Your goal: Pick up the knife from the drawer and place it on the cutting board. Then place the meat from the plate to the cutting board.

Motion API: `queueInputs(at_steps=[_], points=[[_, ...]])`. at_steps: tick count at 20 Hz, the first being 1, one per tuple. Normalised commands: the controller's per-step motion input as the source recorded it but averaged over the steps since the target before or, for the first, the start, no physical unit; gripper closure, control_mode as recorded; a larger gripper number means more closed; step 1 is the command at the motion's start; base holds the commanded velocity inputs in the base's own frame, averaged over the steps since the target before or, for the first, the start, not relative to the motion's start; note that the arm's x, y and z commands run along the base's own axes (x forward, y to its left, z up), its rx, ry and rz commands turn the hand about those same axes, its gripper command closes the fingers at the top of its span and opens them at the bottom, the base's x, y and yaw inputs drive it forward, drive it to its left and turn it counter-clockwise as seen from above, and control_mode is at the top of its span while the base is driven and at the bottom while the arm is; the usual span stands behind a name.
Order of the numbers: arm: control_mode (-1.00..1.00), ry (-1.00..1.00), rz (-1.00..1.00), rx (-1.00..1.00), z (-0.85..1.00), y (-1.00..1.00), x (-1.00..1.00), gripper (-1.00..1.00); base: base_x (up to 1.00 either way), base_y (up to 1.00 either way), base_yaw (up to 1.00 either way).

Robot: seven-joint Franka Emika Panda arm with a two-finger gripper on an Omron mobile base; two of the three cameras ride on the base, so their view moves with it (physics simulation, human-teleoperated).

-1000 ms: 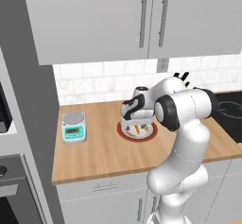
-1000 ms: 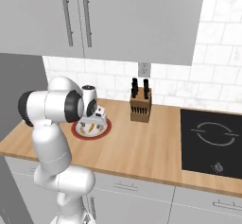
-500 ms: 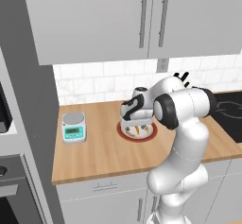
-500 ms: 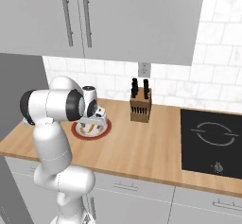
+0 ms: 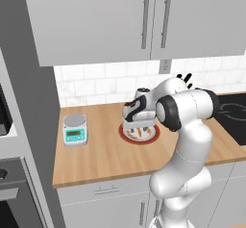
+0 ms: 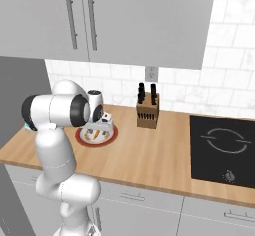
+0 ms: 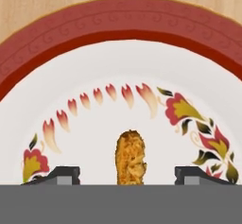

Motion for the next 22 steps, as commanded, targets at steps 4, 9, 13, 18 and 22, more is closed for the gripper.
queueInputs(at_steps=[4,9,13,18,22], points=[[-1.0,0.0,0.0,0.01,-0.19,0.0,0.0,1.0,0.0,0.0,0.0],[-1.0,0.0,0.0,0.0,-0.14,0.0,0.0,1.0,0.0,0.0,0.0],[-1.0,0.03,0.0,0.0,-0.12,0.0,0.0,1.0,0.0,0.0,0.0],[-1.0,0.04,0.0,0.0,-0.11,0.0,0.0,1.0,0.0,0.0,0.0],[-1.0,0.01,0.0,0.01,0.02,-0.01,-0.19,1.0,0.0,0.0,0.0]])
